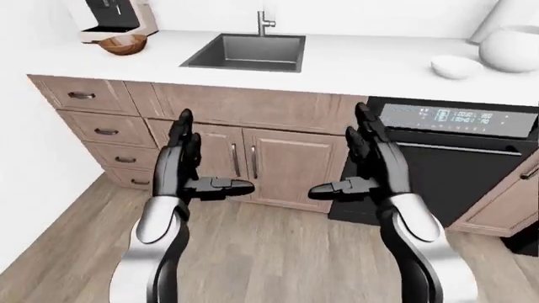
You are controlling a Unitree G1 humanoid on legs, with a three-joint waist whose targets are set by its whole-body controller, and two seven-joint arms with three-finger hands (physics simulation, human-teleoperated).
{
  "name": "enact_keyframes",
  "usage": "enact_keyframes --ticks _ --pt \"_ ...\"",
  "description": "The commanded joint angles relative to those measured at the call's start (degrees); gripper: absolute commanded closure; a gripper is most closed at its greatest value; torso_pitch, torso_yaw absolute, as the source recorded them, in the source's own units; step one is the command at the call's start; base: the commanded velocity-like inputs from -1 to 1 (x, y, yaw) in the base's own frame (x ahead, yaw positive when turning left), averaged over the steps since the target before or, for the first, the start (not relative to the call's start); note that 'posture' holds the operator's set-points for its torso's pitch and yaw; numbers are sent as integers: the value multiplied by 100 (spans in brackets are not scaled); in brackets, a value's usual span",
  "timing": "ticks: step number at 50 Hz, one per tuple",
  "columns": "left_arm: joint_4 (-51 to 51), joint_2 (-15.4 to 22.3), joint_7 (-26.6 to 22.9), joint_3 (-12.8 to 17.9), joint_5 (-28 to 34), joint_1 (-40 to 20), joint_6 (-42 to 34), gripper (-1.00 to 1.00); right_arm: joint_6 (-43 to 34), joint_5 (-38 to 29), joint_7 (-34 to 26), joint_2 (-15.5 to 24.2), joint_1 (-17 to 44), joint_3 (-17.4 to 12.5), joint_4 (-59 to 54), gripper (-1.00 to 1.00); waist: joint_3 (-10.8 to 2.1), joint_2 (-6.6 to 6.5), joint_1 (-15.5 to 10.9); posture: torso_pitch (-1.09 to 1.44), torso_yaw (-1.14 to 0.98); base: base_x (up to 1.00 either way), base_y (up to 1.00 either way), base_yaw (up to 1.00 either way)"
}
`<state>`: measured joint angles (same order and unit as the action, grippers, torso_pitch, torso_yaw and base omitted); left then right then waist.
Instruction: Stack the bowls from largest to smallest.
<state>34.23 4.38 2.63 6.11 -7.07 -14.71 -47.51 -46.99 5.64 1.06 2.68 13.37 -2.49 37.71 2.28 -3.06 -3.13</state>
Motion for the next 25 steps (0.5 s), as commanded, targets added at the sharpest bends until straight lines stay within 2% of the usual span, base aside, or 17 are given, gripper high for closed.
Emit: enact_keyframes --ticks 1,3,4,5,6,7,8,9,10,11,17,19,21,22,23,24,25 --pt "291 -23 -42 -126 -46 -185 130 -100 100 -11 29 67 168 -121 317 -100 -173 30 17 0 0 1 0 100" --pt "363 -6 -46 -84 -84 -233 28 -100 58 -42 22 94 189 -109 365 -100 -163 165 -4 0 0 0 0 100" --pt "371 -1 -45 -79 -92 -244 16 -100 58 -59 -16 111 181 -85 366 -100 -84 235 173 0 0 1 100 0" --pt "473 0 -57 -64 -136 -243 -47 -100 -26 -31 -110 122 154 -38 431 -100 43 546 247 0 0 33 100 0" --pt "521 8 -61 -64 -147 -221 -68 -100 -36 -67 -111 117 166 -40 453 -100 226 905 426 0 0 41 100 0" --pt "538 19 -69 -35 -163 -213 -71 -100 -47 -103 -118 115 154 -21 490 -100 178 1274 578 0 0 42 100 0" --pt "569 39 -77 -13 -177 -215 -102 -100 -9 -142 -148 119 135 -7 492 -100 435 916 467 0 0 42 100 0" --pt "584 49 -78 2 -190 -224 -123 -100 -42 -157 -157 110 155 -28 529 -100 175 837 426 0 0 41 100 0" --pt "606 57 -75 44 -221 -245 -152 -100 -92 -141 -158 94 184 -76 573 -100 33 820 486 0 0 42 100 0" --pt "632 56 -66 40 -232 -230 -161 -100 -172 -155 -145 100 216 -70 624 -100 -23 786 494 0 0 41 100 0" --pt "458 99 -88 74 -255 -231 15 -100 -187 -196 -161 100 225 -60 683 -100 -65 399 642 0 0 42 100 0" --pt "461 103 -90 62 -257 -224 28 -100 -170 -204 -167 94 239 -58 668 -100 -101 228 677 0 0 42 100 0" --pt "441 102 -95 64 -260 -212 64 -100 -194 -207 -167 85 241 -46 706 -100 -162 -46 687 0 0 42 100 0" --pt "409 104 -105 62 -255 -194 109 -100 -238 -206 -164 84 257 -49 742 -100 -224 -291 665 0 0 41 100 0" --pt "405 105 -112 65 -256 -178 130 -100 -239 -203 -167 82 259 -56 753 -100 -143 -336 600 0 0 42 100 0" --pt "400 103 -124 65 -260 -157 153 -100 -205 -201 -173 82 251 -62 741 -100 3 -190 494 0 0 41 100 0" --pt "415 103 -134 55 -257 -127 169 -100 -207 -194 -170 79 256 -77 753 -100 3 -146 556 0 0 42 100 0"
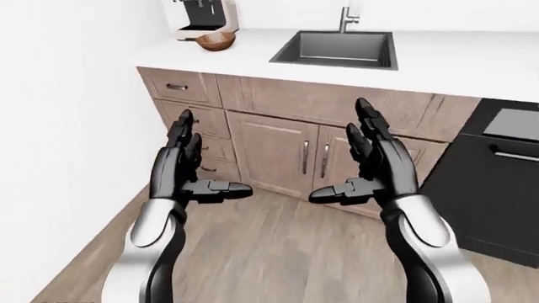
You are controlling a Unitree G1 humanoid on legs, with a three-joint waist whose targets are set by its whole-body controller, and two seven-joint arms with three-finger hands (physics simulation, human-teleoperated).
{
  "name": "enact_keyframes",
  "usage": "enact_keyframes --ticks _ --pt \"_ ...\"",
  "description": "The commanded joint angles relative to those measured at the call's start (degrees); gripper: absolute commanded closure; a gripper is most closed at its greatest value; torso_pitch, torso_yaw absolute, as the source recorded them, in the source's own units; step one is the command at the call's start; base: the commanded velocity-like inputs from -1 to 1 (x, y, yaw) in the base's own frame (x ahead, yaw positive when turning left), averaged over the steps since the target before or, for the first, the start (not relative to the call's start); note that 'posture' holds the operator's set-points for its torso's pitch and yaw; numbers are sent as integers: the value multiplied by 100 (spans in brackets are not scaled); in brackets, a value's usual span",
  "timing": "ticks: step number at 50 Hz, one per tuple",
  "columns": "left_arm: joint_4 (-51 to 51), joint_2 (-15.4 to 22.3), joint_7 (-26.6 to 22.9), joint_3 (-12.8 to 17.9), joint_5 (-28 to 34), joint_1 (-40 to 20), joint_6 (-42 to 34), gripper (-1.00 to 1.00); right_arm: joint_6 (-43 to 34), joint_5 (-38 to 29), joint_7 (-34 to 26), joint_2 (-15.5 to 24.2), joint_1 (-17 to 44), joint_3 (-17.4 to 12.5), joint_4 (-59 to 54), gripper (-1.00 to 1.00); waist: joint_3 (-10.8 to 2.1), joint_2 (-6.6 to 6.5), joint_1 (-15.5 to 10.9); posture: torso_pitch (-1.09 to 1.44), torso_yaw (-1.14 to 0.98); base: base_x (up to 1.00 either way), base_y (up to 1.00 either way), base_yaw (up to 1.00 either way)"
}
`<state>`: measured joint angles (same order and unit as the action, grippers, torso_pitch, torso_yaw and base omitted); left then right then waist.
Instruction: Stack the bowls from largest to smallest.
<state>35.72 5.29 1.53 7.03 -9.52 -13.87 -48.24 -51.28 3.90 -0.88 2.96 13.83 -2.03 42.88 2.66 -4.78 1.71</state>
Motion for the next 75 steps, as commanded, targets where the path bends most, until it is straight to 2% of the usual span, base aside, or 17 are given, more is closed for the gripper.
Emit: enact_keyframes --ticks 1,8,9,11,14,17,18,23,42,46,50,51,59,62,70,74,75 --pt "270 9 -39 -42 -15 -195 249 -100 126 -6 35 54 241 -135 311 -100 -69 63 -40 0 0 43 100 0" --pt "780 13 42 89 -257 -250 -321 -100 275 -14 6 58 166 -128 292 -100 -42 749 31 0 0 48 96 0" --pt "809 9 72 86 -271 -258 -355 -100 286 -9 4 59 183 -132 277 -100 180 656 -40 0 0 68 78 0" --pt "880 2 97 26 -273 -200 -373 -100 283 16 -10 73 209 -174 288 -100 -146 635 109 0 0 72 72 0" --pt "870 -5 113 17 -279 -203 -372 -100 340 90 -13 94 178 -275 280 -100 -76 571 322 0 0 81 56 0" --pt "904 -24 136 -35 -274 -221 -403 -100 217 196 23 120 199 -377 406 -100 -139 -173 195 0 0 91 35 0" --pt "913 -24 137 -38 -274 -223 -410 -100 208 224 34 127 202 -397 417 -100 139 -21 191 0 0 94 21 0" --pt "977 -24 158 -33 -292 -275 -494 -100 157 460 145 210 250 -621 470 -100 -176 -11 67 0 0 67 0 0" --pt "983 -75 222 -98 -333 -294 -440 -100 312 663 193 312 115 -560 559 -100 56 638 77 0 0 40 -4 -45" --pt "992 -115 285 -104 -386 -300 -445 -100 297 682 229 262 95 -591 576 -100 -108 544 99 0 0 97 15 0" --pt "1025 -89 295 -99 -425 -362 -508 -100 248 722 235 283 145 -606 600 -100 -424 -118 -19 0 0 97 15 0" --pt "1017 -65 278 -71 -432 -352 -496 -100 284 719 227 295 138 -612 572 -100 -20 166 -47 0 0 97 11 0" --pt "1065 2 314 19 -508 -406 -576 -100 201 945 312 332 174 -813 618 -100 -15 99 131 0 0 34 -6 -12" --pt "1085 11 320 -1 -506 -401 -587 -100 27 1038 390 367 218 -839 763 -100 12 1041 254 0 0 0 0 -100" --pt "1253 13 358 37 -563 -456 -774 -100 -107 1191 483 468 285 -952 871 -100 -80 606 178 0 0 0 0 -100" --pt "1350 70 385 184 -686 -565 -936 -100 -253 1383 546 522 327 -1120 1049 -100 -289 -183 -176 0 0 0 0 -100" --pt "1361 84 394 208 -711 -578 -954 -100 -267 1411 561 543 337 -1139 1063 -100 -239 22 -119 0 0 0 0 -100"
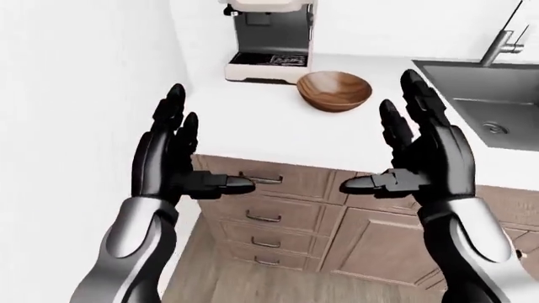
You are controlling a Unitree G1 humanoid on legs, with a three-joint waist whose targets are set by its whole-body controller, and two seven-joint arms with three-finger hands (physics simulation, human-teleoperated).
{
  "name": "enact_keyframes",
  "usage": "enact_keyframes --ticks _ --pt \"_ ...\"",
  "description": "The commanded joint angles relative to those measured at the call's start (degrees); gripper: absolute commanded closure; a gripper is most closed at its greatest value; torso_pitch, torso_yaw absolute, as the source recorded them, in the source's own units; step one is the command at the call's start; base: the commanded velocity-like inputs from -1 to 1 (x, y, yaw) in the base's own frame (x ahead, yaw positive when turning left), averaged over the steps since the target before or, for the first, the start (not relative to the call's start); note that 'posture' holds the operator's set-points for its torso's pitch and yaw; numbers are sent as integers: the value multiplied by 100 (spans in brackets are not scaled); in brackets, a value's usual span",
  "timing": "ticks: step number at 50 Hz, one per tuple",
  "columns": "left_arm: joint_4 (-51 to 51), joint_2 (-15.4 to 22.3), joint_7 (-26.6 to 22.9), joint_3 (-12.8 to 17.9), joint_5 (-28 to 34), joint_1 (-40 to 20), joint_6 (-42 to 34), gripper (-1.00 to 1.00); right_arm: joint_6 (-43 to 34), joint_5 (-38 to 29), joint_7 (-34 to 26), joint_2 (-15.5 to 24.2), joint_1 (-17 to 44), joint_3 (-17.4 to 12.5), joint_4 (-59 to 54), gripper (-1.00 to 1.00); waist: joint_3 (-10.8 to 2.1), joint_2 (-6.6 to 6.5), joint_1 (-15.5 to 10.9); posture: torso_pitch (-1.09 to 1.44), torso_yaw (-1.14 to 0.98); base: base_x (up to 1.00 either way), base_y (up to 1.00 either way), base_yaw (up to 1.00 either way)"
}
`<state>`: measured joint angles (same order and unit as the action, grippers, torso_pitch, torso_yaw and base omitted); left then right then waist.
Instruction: Stack the bowls from largest to smallest.
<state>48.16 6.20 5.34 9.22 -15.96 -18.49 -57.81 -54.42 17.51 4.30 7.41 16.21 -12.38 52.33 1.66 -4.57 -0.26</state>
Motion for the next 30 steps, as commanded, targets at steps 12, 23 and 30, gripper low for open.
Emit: enact_keyframes --ticks 12,23,30 --pt "159 35 67 -30 -149 -81 21 -100 -307 164 209 236 345 -131 279 -100 -26 669 -131 0 0 0 -2 -23" --pt "88 40 53 -43 -140 -41 121 -100 -340 417 301 309 440 -140 246 -100 -106 691 149 0 0 0 -10 -64" --pt "141 48 77 15 -237 -25 84 -100 -692 175 268 512 895 38 167 -100 110 503 149 0 0 0 -5 -29"
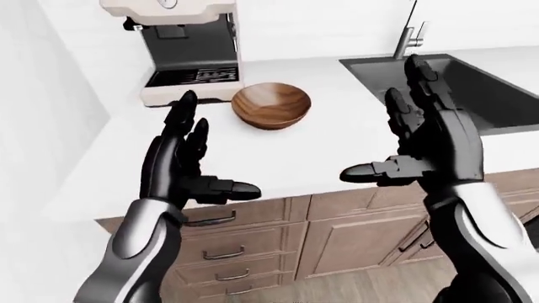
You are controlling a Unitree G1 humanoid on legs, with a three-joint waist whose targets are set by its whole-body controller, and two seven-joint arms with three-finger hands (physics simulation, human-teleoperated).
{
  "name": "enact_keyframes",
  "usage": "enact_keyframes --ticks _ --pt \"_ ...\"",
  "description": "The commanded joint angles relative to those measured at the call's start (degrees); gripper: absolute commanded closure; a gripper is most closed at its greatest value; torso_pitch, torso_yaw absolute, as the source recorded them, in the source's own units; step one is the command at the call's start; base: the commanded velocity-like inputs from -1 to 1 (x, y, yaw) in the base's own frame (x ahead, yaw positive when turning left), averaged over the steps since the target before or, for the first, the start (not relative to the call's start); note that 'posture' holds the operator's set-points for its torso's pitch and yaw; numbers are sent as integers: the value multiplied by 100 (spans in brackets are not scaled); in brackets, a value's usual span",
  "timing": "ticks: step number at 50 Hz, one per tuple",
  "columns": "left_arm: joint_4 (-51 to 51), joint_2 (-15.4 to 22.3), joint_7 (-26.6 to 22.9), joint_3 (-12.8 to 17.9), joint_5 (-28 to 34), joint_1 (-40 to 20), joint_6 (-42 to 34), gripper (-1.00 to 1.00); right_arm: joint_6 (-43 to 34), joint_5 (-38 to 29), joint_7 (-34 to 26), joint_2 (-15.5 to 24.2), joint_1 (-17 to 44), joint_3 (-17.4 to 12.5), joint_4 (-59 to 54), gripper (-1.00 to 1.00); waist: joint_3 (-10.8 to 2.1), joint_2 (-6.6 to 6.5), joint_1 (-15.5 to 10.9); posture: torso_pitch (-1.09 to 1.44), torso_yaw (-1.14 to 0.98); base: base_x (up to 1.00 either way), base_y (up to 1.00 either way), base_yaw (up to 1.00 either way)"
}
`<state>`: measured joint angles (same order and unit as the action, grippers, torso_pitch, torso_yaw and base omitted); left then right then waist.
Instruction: Stack the bowls from largest to smallest.
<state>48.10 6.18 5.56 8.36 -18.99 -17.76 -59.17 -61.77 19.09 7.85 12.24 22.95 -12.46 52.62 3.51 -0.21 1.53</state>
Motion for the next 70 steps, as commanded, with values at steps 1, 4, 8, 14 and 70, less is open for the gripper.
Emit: enact_keyframes --ticks 1,4,8,14,70 --pt "153 61 37 136 45 -70 234 -100 -96 18 -87 37 344 23 164 -100 -75 37 -31 0 0 0 0 0" --pt "300 112 44 340 -103 -88 76 -100 -371 -12 -104 121 751 34 101 -100 -266 -248 -12 0 0 0 0 0" --pt "343 165 90 418 -233 -92 53 -100 -508 -87 -74 74 926 185 93 -100 -368 -40 -130 0 0 2 0 0" --pt "442 231 167 531 -433 -76 1 -100 -649 -302 -183 134 1243 302 -44 -100 -200 53 -225 0 0 10 0 0" --pt "626 659 394 1183 -1279 240 199 -100 3933 -7372 -3084 -1534 3178 1845 -5510 -95 -259 -243 -85 0 0 0 0 0"
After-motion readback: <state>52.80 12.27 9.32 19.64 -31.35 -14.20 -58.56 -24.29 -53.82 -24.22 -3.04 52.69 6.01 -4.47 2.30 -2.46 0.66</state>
